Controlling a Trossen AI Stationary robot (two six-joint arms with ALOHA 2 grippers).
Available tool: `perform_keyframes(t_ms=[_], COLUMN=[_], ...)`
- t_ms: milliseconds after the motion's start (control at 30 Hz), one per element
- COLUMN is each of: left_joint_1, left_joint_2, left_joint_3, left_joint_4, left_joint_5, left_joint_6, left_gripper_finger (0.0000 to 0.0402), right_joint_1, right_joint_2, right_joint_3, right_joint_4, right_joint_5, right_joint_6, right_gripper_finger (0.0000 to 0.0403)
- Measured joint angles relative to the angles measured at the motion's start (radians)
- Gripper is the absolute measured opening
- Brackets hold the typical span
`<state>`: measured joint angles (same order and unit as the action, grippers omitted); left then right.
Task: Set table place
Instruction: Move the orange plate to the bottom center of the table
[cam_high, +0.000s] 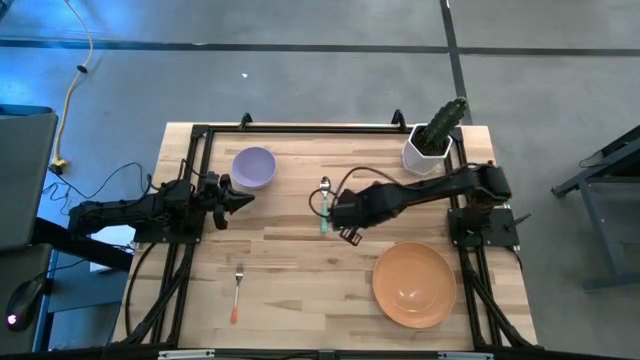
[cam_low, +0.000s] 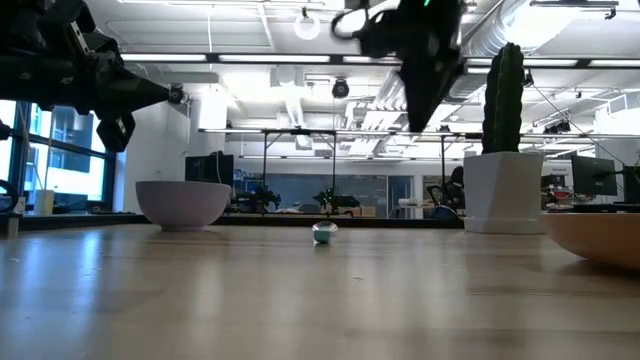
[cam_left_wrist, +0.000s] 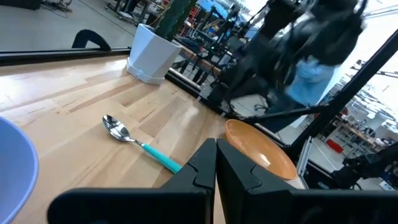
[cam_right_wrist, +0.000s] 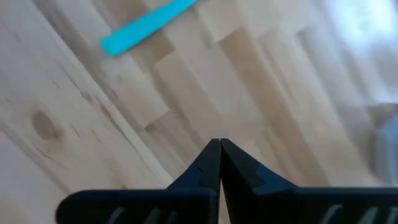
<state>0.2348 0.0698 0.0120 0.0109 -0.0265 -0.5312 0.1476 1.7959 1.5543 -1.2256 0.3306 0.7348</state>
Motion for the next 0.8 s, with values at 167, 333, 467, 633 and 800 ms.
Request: perform_keyframes(t_ms=[167,333,467,633,800], left_joint_1=[0.000,0.000,0.000,0.000,0.000], left_joint_2=[0.047,0.095,0.106,0.105,0.105], left_joint_3=[0.000,0.000,0.000,0.001,0.001], left_joint_4=[0.000,0.000,0.000,0.000,0.000], left_joint_5=[-0.001,-0.001,-0.004,-0.004,-0.013], left_joint_6=[-0.005,-0.006,-0.007,-0.014,-0.027], left_gripper_finger=[0.0000,0.0000,0.0000,0.0000,0.0000], right_joint_1=[0.053,0.145,0.229,0.281,0.243], right_joint_2=[-0.155,-0.280,-0.391,-0.585,-0.745], right_joint_3=[0.000,-0.020,-0.193,-0.521,-0.738], right_joint_4=[-0.110,-0.240,-0.233,-0.023,0.236], right_joint_5=[0.077,0.103,0.076,-0.077,-0.208], right_joint_6=[0.127,0.315,0.480,0.567,0.482], right_gripper_finger=[0.0000,0.0000,0.0000,0.0000,0.0014])
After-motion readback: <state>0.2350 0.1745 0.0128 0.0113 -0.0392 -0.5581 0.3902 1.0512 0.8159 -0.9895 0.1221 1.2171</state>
